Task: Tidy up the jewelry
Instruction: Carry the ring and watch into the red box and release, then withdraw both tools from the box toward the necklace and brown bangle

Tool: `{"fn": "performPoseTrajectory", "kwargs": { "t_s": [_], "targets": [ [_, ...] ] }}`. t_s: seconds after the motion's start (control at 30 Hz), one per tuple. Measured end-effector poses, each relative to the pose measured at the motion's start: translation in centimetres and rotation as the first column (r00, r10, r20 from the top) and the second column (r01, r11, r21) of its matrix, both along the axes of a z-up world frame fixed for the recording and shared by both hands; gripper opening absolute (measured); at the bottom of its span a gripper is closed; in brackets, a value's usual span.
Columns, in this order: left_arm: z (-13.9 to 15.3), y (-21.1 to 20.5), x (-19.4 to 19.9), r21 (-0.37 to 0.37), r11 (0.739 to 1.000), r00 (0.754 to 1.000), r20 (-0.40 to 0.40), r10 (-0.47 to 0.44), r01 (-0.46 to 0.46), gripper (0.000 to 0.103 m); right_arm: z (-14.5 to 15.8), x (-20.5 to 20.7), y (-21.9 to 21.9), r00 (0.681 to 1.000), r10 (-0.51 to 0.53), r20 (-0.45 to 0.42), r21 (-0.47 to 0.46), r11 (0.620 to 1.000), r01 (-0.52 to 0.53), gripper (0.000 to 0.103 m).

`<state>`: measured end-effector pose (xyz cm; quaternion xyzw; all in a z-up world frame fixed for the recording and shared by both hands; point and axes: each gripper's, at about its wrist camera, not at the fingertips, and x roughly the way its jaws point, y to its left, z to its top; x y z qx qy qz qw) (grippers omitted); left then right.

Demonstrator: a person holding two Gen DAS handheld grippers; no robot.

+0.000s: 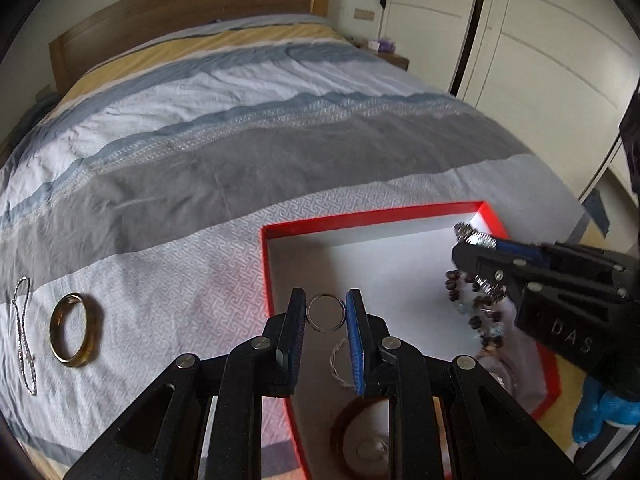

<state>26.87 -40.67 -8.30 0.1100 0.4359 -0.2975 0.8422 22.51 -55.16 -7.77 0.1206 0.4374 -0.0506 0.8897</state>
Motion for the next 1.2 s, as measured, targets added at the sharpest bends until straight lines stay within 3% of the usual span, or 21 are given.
{"fn": "performPoseTrajectory", "kwargs": {
  "t_s": [0.23, 0.43, 0.63, 0.73, 0.97, 1.2],
  "targets": [
    [-3.0, -1.6, 0.7, 0.099, 0.995, 1.0, -0.006, 0.016, -0.015, 0.02, -3.2, 1.7, -2.3, 0.998, -0.003, -0.066, 0.007, 1.0, 0.003, 0.014],
    [-3.5, -2.4, 0.4, 0.129, 0.992, 1.0, 0.025, -0.003, 0.0, 0.02, -4.4, 2.0, -2.2, 0.996, 0.014, -0.093, -0.003, 1.0, -0.014, 0.015],
    [-3.2, -2.0, 0.4, 0.1, 0.995, 1.0, 0.016, 0.009, -0.01, 0.022, -4.1, 1.7, -2.0, 0.996, 0.008, -0.087, -0.017, 1.0, -0.01, 0.018],
    [-2.8, -1.9, 0.1, 0.091, 0.996, 1.0, 0.015, 0.002, -0.003, 0.028, -3.5, 1.2, -2.3, 0.997, -0.005, -0.076, -0.018, 1.0, 0.003, 0.029],
    [0.2, -1.0, -2.1, 0.05, 0.999, 0.999, 0.039, -0.02, 0.018, 0.033, -0.2, -1.4, -2.6, 0.999, -0.032, -0.036, -0.036, 0.999, 0.03, 0.03],
    [5.9, 2.2, -5.6, 0.014, 1.0, 0.992, 0.128, 0.01, -0.012, 0.049, 4.7, -5.8, -0.7, 0.999, -0.042, 0.017, -0.07, 0.997, 0.043, 0.03]
  ]
}}
